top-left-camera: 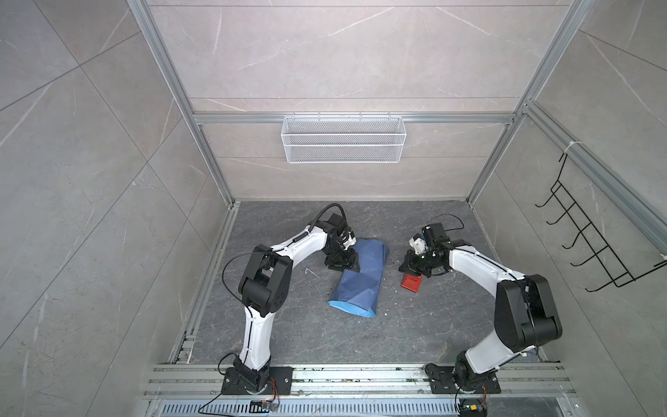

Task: Wrap a gift box in wrapping paper
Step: Wrap the gift box with the wrapping paper.

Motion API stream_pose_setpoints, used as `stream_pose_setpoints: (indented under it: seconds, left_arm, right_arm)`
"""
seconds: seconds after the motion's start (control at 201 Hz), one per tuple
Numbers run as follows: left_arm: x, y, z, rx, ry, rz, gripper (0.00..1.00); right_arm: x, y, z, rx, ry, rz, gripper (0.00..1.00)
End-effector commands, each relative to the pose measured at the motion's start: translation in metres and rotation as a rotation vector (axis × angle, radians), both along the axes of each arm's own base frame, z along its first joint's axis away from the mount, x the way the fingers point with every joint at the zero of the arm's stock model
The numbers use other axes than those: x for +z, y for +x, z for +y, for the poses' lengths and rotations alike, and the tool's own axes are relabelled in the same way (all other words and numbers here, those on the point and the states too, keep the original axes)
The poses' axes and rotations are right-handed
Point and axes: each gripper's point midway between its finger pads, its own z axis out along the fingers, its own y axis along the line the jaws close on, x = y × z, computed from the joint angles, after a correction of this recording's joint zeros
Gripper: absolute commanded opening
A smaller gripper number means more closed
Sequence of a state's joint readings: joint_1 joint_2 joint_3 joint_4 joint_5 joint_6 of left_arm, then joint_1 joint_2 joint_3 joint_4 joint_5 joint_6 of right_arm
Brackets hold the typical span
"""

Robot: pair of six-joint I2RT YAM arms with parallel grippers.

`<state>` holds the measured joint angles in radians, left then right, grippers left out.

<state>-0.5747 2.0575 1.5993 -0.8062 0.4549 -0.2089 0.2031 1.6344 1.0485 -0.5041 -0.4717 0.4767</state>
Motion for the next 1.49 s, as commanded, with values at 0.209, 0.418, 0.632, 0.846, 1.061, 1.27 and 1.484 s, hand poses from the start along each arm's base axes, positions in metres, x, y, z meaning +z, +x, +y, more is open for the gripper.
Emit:
stream_pose_setpoints:
  seconds: [0.209,0.418,0.632,0.846,1.061,1.27,1.484]
  left_arm:
    - [-0.042,-0.021,0.008,-0.038,0.140,0.057,0.62]
    - [-0.045,-0.023,0.008,-0.040,0.143,0.062,0.62]
    - [-0.046,-0.025,0.007,-0.041,0.140,0.069,0.62]
    - [-0.045,-0.025,0.007,-0.043,0.136,0.063,0.62]
    - [-0.043,-0.025,0.007,-0.043,0.135,0.055,0.62]
    - [-0.039,-0.023,0.008,-0.048,0.139,0.040,0.62]
    - [-0.039,-0.023,0.006,-0.049,0.139,0.042,0.62]
  right_arm:
    - [-0.024,0.002,0.021,-0.001,0.106,0.028,0.00]
    - [0.012,0.004,0.041,0.014,0.193,-0.046,0.00]
    - [0.028,0.011,0.065,0.056,0.224,-0.071,0.00]
    - [0.013,0.016,0.074,0.071,0.224,-0.046,0.00]
    - [-0.012,0.018,0.074,0.061,0.193,-0.010,0.00]
    - [-0.016,0.009,0.074,0.053,0.222,0.001,0.00]
    - [0.050,0.006,0.069,0.070,0.215,-0.114,0.02]
